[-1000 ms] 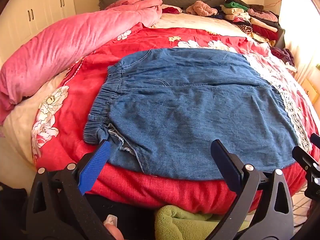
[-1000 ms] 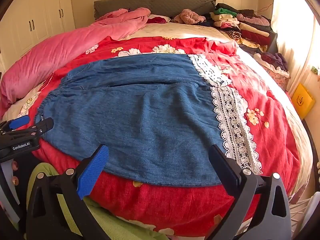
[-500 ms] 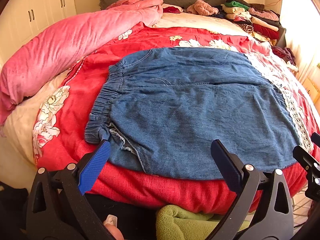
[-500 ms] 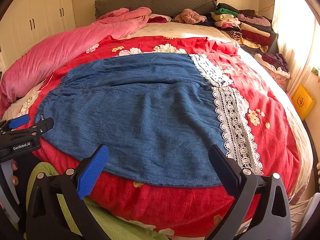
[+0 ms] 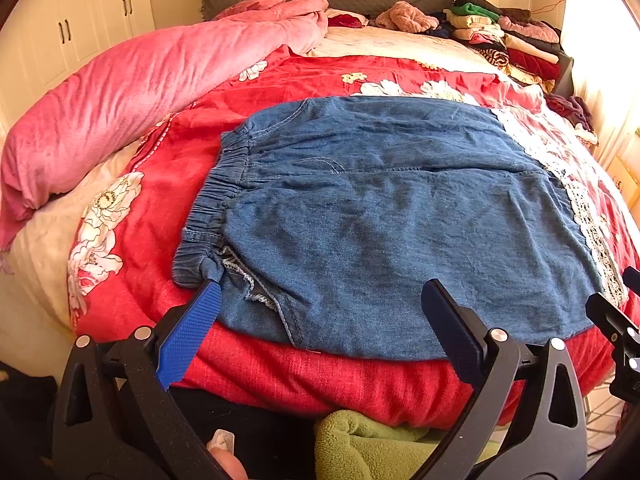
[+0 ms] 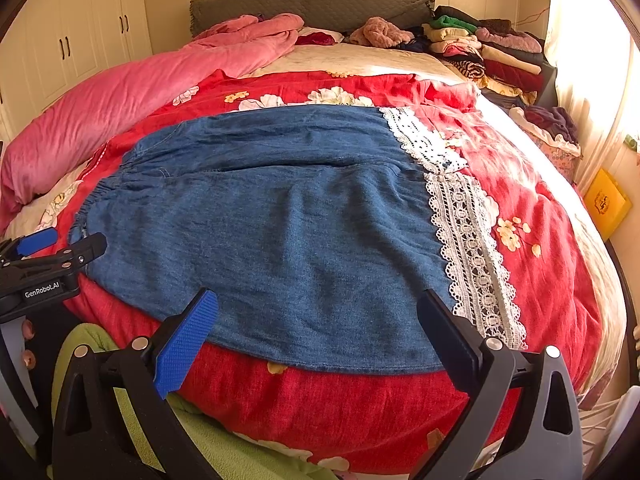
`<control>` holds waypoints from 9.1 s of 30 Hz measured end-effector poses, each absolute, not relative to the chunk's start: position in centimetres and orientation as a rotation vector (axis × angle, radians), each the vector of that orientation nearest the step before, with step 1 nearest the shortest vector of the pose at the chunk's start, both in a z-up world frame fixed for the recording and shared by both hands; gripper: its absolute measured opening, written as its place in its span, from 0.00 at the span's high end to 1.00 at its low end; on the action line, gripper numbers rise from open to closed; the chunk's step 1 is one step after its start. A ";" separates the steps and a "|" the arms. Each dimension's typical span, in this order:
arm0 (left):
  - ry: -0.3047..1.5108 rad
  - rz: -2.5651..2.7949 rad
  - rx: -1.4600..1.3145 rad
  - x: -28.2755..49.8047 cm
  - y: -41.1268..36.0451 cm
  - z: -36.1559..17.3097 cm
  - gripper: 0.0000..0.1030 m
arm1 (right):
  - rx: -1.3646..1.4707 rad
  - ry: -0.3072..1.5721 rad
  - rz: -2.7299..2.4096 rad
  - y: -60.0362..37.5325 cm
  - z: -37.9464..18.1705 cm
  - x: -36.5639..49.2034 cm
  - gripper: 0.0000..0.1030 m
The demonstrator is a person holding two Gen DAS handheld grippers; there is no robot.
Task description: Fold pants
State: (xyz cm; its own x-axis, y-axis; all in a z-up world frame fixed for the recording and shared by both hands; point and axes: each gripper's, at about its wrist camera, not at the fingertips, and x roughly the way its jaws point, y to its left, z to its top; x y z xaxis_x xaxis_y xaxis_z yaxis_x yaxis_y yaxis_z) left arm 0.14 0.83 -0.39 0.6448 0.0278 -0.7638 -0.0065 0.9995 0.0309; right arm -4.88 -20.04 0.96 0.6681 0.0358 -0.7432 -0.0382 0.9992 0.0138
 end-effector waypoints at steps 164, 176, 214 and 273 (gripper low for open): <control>0.907 -0.206 0.065 2.3 8.3 -2.7 0.72 | -0.163 0.967 0.837 -7.7 -1.9 0.8 0.56; 0.795 -0.243 0.022 0.5 7.0 2.3 0.45 | -0.027 0.838 0.571 -17.2 3.7 4.1 0.52; 1.005 -0.610 0.045 5.8 -8.3 -4.6 0.96 | -0.020 1.010 0.126 -21.4 -3.0 25.7 0.82; 0.945 -0.593 0.182 1.0 -6.6 -2.7 1.00 | 0.279 0.999 0.193 -36.6 1.3 -3.2 0.92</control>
State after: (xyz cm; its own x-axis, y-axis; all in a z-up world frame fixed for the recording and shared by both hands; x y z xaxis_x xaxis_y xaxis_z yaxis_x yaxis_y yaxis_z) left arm 1.04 -6.58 -2.68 0.4414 -0.3970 -0.8047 0.5516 0.8274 -0.1057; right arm -3.16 -36.55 1.32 0.5289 0.2863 -0.7989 -0.0324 0.9475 0.3181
